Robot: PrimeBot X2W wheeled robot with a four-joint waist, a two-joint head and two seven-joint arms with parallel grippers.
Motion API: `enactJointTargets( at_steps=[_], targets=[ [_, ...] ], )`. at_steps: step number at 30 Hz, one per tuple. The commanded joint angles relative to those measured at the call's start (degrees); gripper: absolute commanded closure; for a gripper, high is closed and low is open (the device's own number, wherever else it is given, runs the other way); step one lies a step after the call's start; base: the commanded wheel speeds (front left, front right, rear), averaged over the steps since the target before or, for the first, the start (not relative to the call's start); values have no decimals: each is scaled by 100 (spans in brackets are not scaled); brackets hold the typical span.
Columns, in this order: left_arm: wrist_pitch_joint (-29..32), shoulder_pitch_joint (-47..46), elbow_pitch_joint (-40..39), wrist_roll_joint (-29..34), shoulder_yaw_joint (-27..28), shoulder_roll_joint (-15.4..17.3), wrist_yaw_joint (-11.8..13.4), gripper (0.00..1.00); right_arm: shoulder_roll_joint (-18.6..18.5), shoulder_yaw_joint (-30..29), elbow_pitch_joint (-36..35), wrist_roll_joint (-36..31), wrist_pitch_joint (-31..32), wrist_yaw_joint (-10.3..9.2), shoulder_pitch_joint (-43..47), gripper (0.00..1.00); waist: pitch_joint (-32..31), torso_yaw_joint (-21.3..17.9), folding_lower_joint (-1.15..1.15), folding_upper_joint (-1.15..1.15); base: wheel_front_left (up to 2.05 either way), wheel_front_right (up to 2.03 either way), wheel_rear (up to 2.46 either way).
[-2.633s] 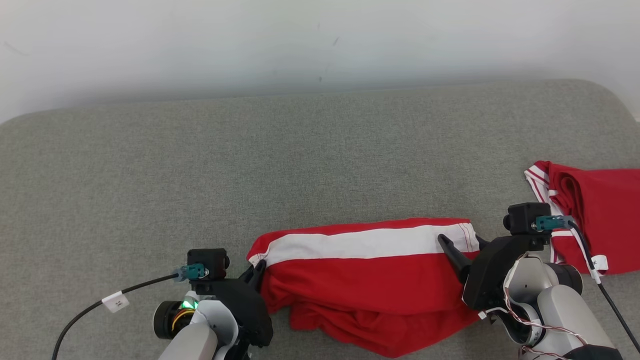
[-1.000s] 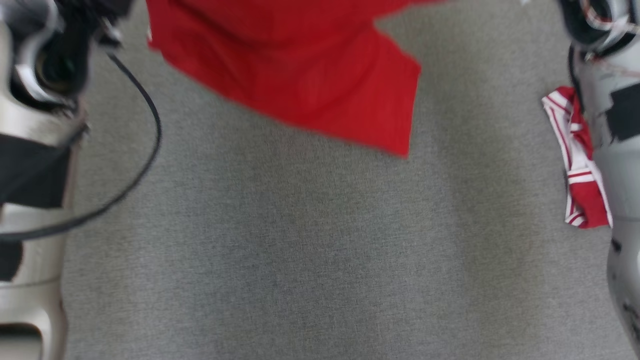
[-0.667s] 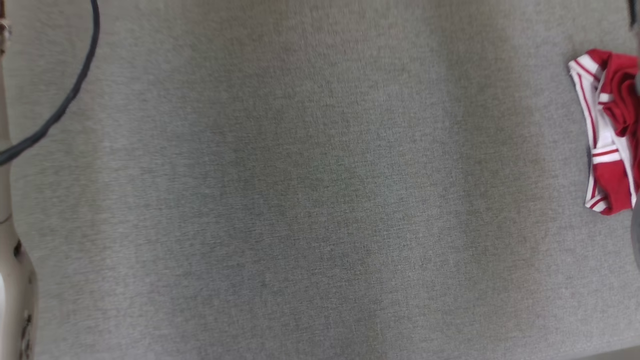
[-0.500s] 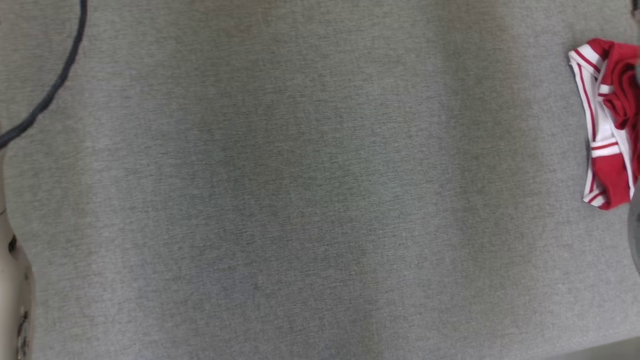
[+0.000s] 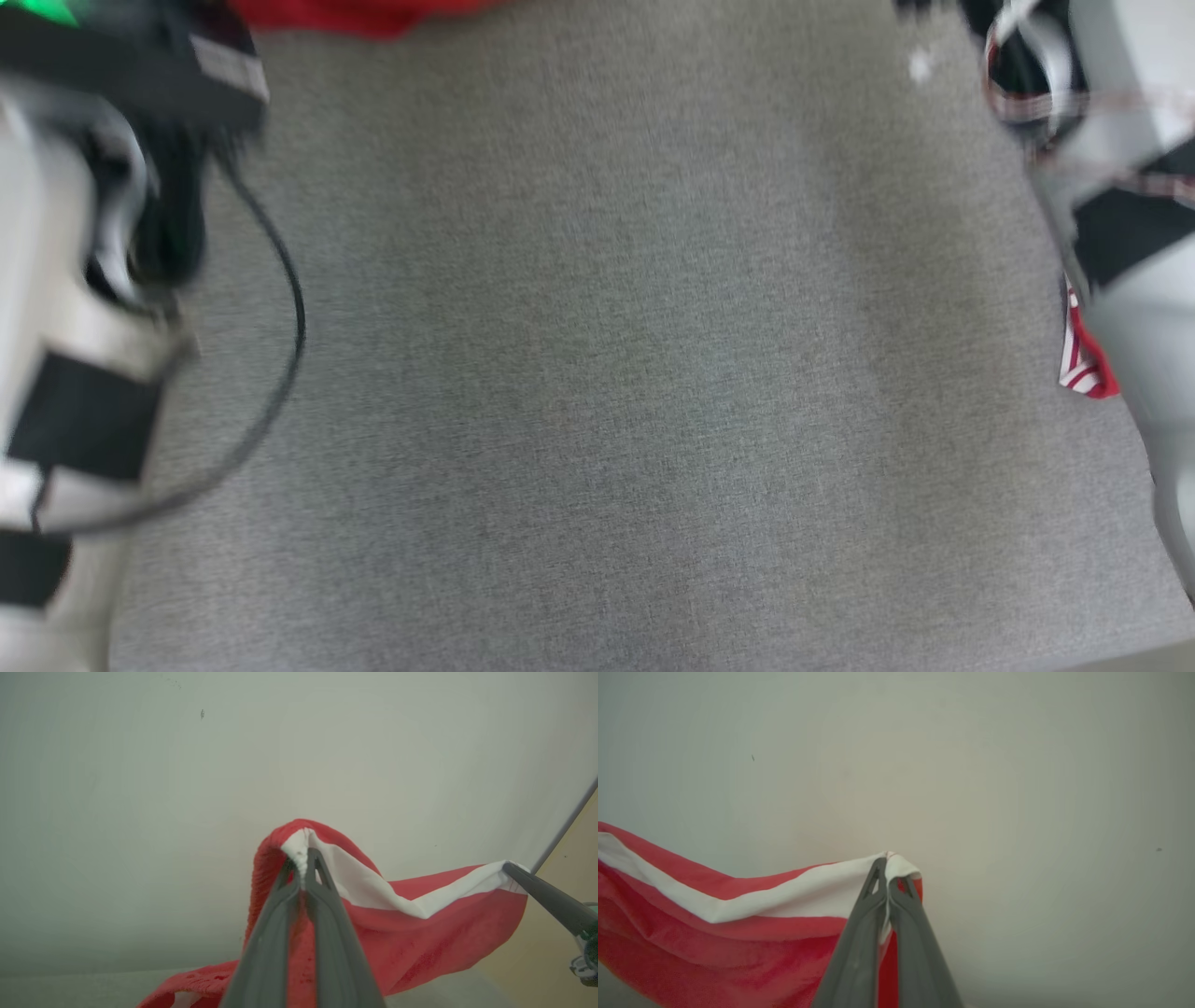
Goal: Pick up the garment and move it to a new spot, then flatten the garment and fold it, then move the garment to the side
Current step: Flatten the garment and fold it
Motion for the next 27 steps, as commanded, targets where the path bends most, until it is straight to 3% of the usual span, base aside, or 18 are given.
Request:
enactJointTargets(
  at_steps=[1,6,13,18,27],
  targets=[
    [-73,409,-128,-109,-82,100,-6,100,-194,182,-213,208,110,-15,305,100,-374,111,1,-1,0,0,0],
    [-187,1573,-465,-240,-440,311,-7,100,-908,760,-960,529,572,-15,1217,100,-870,224,1,-1,0,0,0],
    [-322,3085,-684,-366,-741,286,-3,100,-1732,1253,-1884,731,1404,-15,2650,100,-1545,329,1,-1,0,0,0],
    [-365,3904,-625,-218,-977,179,141,100,-2166,1378,-2518,1084,2192,-15,3697,100,-1980,366,1,-1,0,0,0],
    [-378,4862,-419,126,-1386,110,439,100,-2327,811,-3201,1522,3331,-15,5336,100,-2406,353,1,-1,0,0,0]
  ],
)
